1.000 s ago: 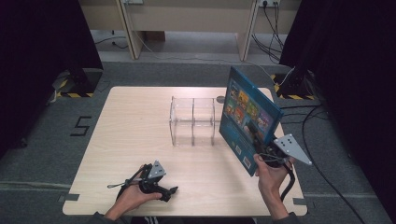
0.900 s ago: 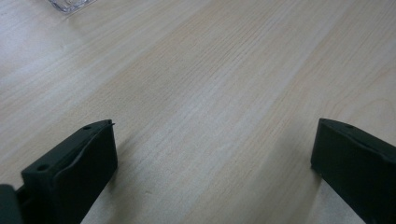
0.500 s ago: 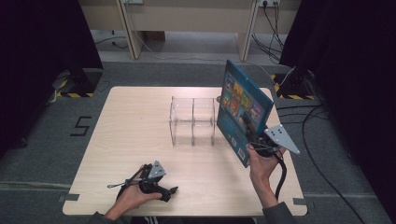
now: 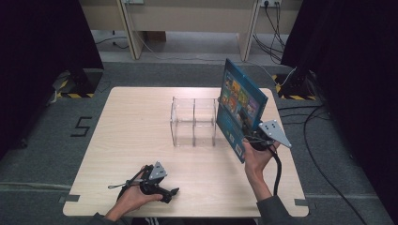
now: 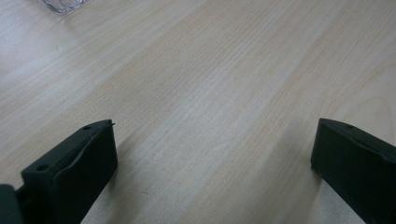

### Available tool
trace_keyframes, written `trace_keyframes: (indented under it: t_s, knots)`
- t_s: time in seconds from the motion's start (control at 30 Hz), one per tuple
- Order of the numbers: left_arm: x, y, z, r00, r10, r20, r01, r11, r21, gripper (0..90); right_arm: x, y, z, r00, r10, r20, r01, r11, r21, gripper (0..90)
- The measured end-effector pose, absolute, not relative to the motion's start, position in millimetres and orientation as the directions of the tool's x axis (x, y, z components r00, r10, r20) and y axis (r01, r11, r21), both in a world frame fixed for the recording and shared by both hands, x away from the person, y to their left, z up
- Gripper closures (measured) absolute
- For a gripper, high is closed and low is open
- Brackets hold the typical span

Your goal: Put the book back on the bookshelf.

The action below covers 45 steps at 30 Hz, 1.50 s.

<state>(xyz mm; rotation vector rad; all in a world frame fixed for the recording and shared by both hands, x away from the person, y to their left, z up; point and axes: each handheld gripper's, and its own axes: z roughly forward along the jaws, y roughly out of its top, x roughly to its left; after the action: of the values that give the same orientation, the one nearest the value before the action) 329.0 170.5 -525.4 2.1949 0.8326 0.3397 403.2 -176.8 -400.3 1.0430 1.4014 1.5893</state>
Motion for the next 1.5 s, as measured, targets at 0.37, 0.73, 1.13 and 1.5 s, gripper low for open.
trace_keyframes:
  t_s: [0.37, 0.73, 1.13, 1.5]
  knots:
    - [328.7, 169.7, -525.4, 0.756, 0.654, -0.016, 0.456, -0.508, 0.731, 0.0, 415.5, -170.7, -406.6, -0.367, 0.926, 0.09, -0.02, -0.104, 0.994, 82.3]
    - [328.4, 169.3, -525.4, 0.758, 0.652, -0.016, 0.454, -0.509, 0.731, 0.0, 423.5, -162.7, -414.8, -0.373, 0.923, 0.093, -0.023, -0.11, 0.994, 82.2]
    - [327.1, 168.7, -525.4, 0.763, 0.646, -0.016, 0.45, -0.513, 0.731, 0.0, 415.8, -164.8, -422.6, -0.37, 0.919, 0.136, -0.004, -0.148, 0.989, 80.9]
    - [326.8, 168.5, -525.6, 0.763, 0.646, -0.018, 0.45, -0.511, 0.733, 0.0, 405.6, -173.6, -425.6, -0.356, 0.927, 0.121, 0.021, -0.121, 0.992, 80.7]
